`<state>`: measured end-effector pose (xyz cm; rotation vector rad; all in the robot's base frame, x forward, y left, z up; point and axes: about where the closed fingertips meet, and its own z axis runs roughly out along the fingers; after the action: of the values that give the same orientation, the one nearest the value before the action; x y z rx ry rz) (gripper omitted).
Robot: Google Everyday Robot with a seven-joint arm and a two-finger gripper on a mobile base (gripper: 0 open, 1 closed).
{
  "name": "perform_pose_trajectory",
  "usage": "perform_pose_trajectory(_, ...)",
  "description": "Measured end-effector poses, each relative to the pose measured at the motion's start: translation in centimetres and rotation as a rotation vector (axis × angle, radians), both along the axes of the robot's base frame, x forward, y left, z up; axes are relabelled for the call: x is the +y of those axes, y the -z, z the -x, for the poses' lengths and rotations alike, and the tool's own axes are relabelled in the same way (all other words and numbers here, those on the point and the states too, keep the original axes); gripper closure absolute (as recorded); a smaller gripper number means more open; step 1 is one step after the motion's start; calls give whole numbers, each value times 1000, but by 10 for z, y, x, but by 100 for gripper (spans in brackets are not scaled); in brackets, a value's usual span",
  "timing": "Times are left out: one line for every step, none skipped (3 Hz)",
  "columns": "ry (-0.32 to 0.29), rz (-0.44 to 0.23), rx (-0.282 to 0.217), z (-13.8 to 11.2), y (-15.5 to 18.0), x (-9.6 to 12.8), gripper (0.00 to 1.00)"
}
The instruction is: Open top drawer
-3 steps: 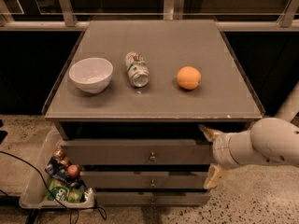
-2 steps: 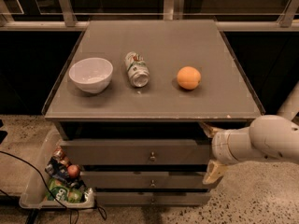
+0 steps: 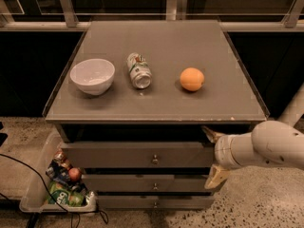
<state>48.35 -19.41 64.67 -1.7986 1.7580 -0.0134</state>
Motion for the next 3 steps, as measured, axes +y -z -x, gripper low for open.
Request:
perform_pose_trajectory(4, -9, 9, -1, 11, 0, 0)
perform_pose_trajectory(8, -23, 35, -4, 22, -2, 0)
perform_pose_trajectory(7, -32, 55, -6, 26, -3, 7)
